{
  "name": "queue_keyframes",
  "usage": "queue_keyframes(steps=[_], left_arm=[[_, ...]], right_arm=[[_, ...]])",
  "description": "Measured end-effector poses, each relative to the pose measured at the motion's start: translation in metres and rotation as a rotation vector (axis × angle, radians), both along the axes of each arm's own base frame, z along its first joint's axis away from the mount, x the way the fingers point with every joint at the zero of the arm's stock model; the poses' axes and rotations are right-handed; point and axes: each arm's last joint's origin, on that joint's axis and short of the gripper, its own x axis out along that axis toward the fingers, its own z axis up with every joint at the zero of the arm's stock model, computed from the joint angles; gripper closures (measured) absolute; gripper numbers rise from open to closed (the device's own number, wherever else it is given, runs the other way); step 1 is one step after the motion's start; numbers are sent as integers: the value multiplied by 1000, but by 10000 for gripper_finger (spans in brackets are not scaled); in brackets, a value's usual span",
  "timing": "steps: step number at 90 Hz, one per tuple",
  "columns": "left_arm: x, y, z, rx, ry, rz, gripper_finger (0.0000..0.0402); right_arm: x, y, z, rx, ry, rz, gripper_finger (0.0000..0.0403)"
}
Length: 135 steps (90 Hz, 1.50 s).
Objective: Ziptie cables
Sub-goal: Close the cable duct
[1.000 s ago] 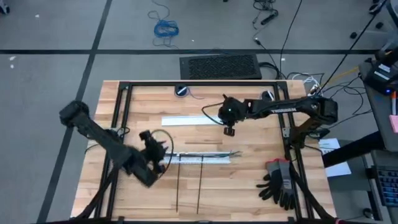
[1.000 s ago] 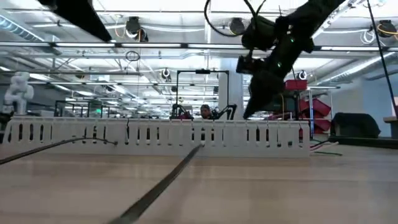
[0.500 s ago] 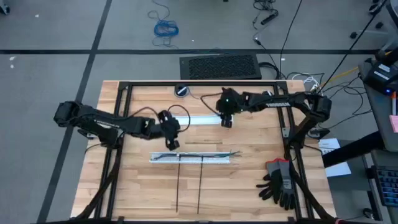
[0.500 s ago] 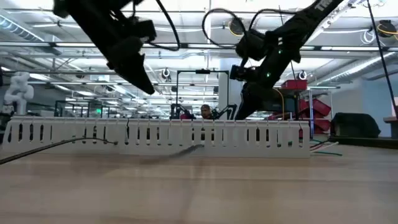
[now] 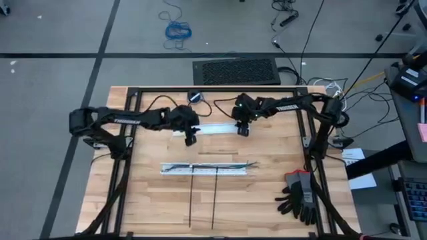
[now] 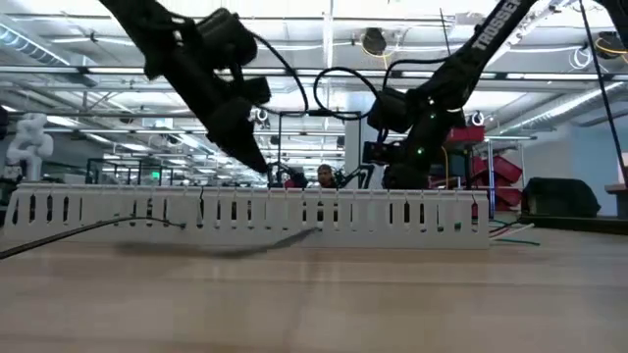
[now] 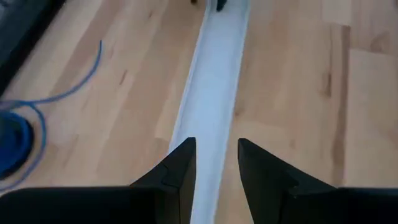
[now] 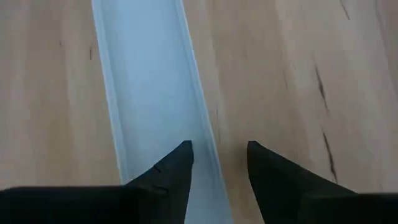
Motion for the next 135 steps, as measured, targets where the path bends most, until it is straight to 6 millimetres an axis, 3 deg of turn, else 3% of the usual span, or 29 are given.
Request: queue_keyframes(steps=[15,26,35,50,60,75,86,96,113,123,135], left_arm=[[3,16,-24,-4,74,67,285],[5,21,-35,4,107,88,285],[9,23,-32,-7,92,107,285],[19,19,-5,-22,-1,125,285],[22,12,24,33,-90,68,285],[24,11,58,144,-200,-2,285],[27,14,70,200,-216,-40,285],[28,25,64,177,-209,-83,279],[34,47,37,50,-204,-147,247],[43,52,20,42,-180,-163,226],[53,57,15,62,-162,-187,204]], right_arm=[[-2,2,-3,34,33,-26,385],[-3,5,-4,62,55,-61,399],[-5,11,1,50,83,-68,401],[-13,37,28,-86,158,-59,402],[-16,58,66,-207,84,-45,402],[-30,93,108,-325,-2,-24,402],[-41,111,125,-385,-23,-22,402],[-48,121,133,-434,-35,-27,402],[-49,129,134,-456,-32,-9,402],[-48,131,134,-477,-25,-2,402],[-49,130,134,-487,-22,-3,402]])
